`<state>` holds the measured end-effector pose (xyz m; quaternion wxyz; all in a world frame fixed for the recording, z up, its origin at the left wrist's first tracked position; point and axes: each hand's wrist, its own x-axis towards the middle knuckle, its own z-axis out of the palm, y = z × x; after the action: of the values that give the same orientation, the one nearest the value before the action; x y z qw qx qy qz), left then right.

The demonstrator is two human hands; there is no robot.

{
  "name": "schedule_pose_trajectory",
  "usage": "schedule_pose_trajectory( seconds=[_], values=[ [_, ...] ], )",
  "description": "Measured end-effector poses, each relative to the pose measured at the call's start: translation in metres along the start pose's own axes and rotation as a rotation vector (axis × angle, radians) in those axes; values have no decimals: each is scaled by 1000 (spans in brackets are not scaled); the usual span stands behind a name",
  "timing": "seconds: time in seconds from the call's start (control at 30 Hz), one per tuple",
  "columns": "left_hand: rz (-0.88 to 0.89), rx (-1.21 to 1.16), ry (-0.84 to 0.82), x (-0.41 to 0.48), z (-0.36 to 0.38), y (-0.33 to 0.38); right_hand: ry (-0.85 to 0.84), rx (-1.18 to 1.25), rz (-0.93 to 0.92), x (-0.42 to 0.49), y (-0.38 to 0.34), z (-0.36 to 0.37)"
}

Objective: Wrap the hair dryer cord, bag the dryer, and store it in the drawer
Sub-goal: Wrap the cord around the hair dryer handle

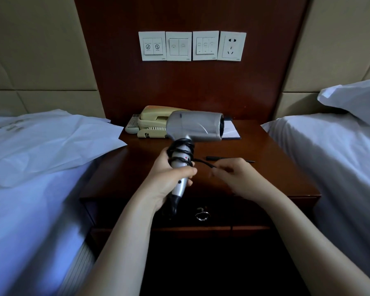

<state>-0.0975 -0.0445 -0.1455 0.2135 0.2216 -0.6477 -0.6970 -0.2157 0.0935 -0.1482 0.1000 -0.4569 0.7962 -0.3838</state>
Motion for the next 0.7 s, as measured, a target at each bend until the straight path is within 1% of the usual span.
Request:
schedule_pose_trajectory(
  seconds=[0.1,0.2,0.3,0.37,0.53,0.6,0.7],
  values=[
    [76,136,-12,-4,-2,1,-75,-33,1,-4,-2,-10],
    [179,325,3,-8,-4,2,-260,-26,52,-8,-5,-21],
    [216,397,32,-9,-2,0,-395,-25,85,-10,-5,-31],
    [203,389,73,-7,0,0,-436,-25,74,-11,-5,-32],
    [189,284,203,3,3,-1,-462,16,84,-8,-7,-28],
    [189,243,244,7,4,-2,-481,-4,91,-8,-9,-29],
    [164,148,351,12,3,-4,-519,-86,73,-11,-16,-20]
  ],
)
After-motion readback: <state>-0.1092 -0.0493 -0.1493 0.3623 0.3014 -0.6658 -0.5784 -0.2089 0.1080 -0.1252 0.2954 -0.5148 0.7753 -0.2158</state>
